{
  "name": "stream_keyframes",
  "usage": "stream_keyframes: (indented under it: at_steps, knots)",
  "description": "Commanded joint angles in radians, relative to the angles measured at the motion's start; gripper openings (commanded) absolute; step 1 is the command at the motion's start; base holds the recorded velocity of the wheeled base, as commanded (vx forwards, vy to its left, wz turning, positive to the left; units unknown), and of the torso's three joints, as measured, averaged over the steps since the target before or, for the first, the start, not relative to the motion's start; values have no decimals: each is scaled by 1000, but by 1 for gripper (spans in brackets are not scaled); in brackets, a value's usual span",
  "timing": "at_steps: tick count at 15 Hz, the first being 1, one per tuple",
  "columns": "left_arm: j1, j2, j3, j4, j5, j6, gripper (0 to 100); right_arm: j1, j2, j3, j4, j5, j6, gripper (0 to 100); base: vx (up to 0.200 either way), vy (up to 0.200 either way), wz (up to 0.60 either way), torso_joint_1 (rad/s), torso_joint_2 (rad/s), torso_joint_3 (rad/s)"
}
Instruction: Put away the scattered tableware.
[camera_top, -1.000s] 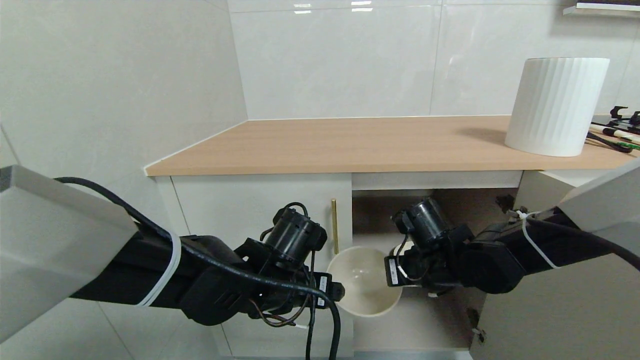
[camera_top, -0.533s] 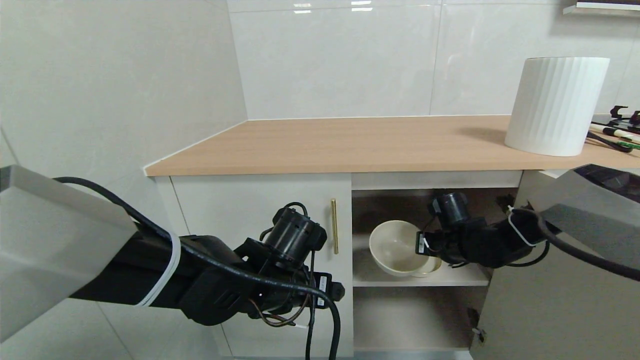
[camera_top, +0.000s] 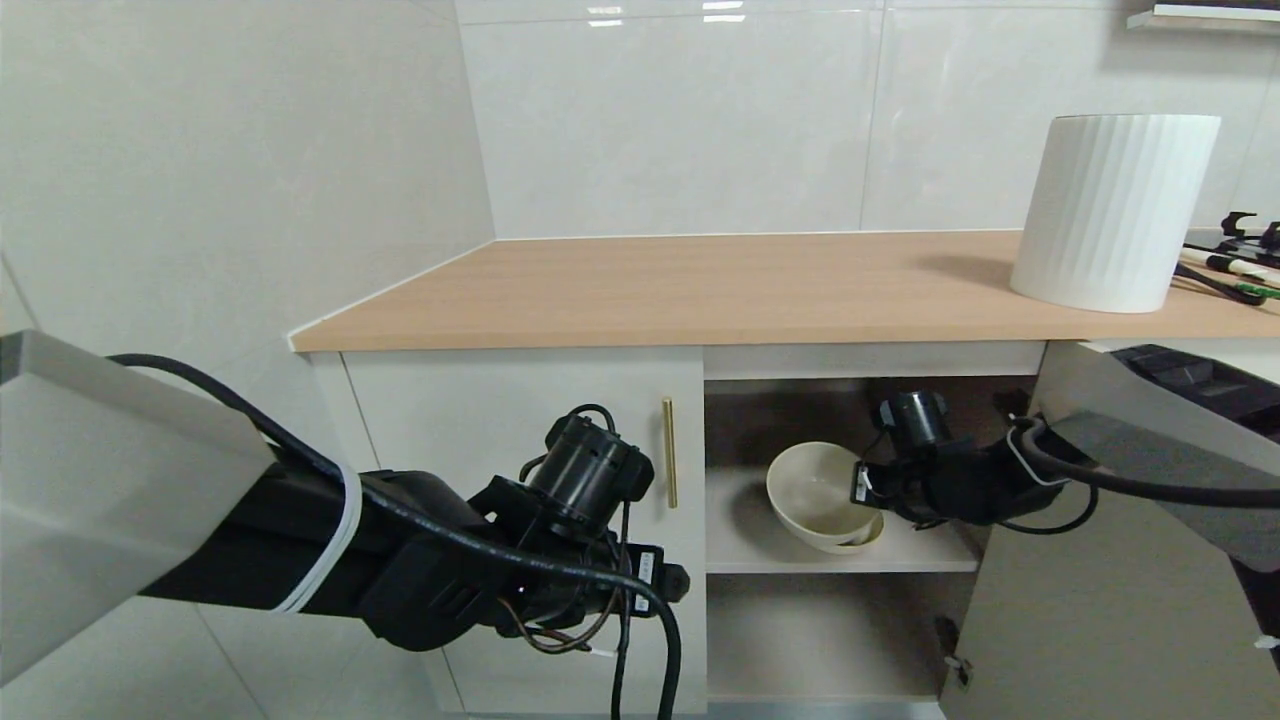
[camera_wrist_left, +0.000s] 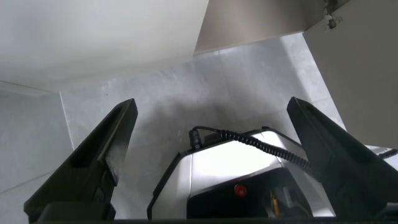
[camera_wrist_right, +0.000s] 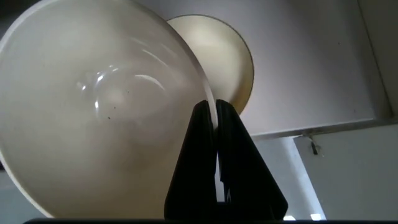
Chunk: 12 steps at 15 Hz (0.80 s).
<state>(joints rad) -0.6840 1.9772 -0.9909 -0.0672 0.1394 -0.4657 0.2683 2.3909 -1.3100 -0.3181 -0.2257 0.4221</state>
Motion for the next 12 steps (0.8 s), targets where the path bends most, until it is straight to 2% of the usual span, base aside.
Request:
stream_keyframes:
  at_steps: [1, 12]
  knots:
    - [0, 2, 0, 0, 0, -1, 100, -20, 31, -23, 1, -1, 0, 0, 0, 0, 0, 0, 0, 0]
    - [0, 2, 0, 0, 0, -1, 100, -55, 110, -81, -1, -26, -23, 0, 0, 0, 0, 0, 0, 0]
